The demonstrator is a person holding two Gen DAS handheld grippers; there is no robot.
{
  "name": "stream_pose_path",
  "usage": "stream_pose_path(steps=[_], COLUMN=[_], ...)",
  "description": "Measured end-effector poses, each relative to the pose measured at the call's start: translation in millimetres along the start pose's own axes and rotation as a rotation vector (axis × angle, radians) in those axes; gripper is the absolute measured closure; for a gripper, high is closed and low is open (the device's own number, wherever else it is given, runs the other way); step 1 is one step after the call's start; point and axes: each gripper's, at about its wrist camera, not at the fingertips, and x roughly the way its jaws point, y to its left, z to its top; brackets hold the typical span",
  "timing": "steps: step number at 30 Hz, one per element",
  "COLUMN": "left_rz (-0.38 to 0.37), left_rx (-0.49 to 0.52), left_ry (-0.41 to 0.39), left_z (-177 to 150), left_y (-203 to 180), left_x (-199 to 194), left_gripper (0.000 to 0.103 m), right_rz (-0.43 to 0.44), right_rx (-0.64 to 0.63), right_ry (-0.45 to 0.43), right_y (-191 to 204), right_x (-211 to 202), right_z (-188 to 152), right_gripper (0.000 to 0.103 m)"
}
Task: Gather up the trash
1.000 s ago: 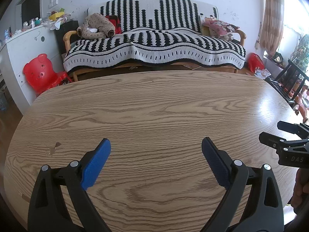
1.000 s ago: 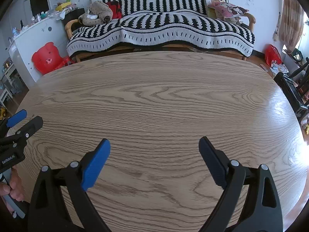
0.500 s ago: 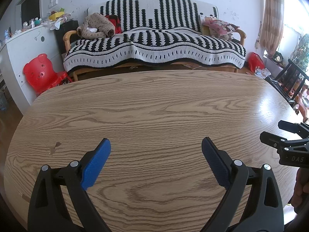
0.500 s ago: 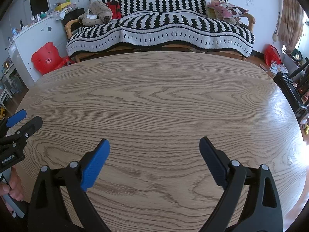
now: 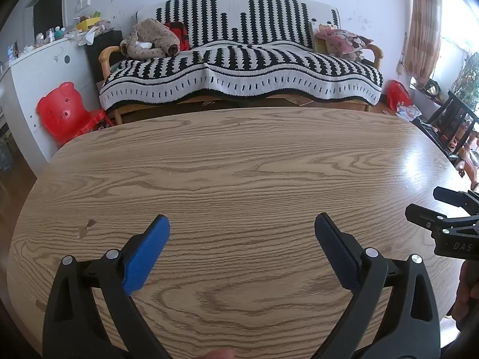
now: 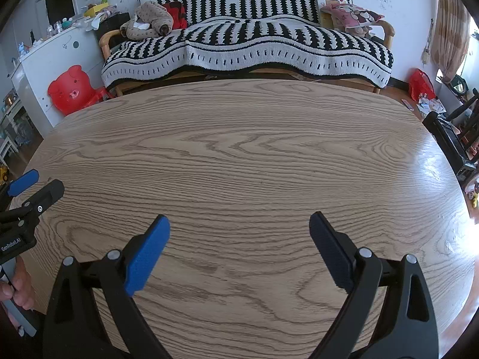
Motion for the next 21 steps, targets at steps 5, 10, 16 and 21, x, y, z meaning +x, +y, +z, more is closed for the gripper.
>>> stream_pose_path(steps=[5,10,16,21], left_rz=[0.009,0.016,-0.022,-0.027], left_rx=[0.029,0.041,0.032,0.024], left_ry=[-0.006,-0.01,-0.014,-0.01], left_z=[2.6,0.4,1.8,3.4], left_y=[-4.5,-6.1,-5.4,-6.0], left_x=[-1.7,-3.9,-6.0,-6.5], left_gripper=[0.007,0.007,0.007,0.007], right_rz=[-0.001,-0.001,-0.002,-0.002], right_rx=[0.0,0.0,-0.001,-0.001], right_ry=[-0.001,-0.002,-0.001,-0.002], right_y=[0.6,-1.4,-3.5,-4.3], right_x=[0.1,-0.7,-1.2,-1.5], right_z=[0.3,0.0,-0.6,-1.2], right_gripper=[0.012,0.01,0.01,0.01])
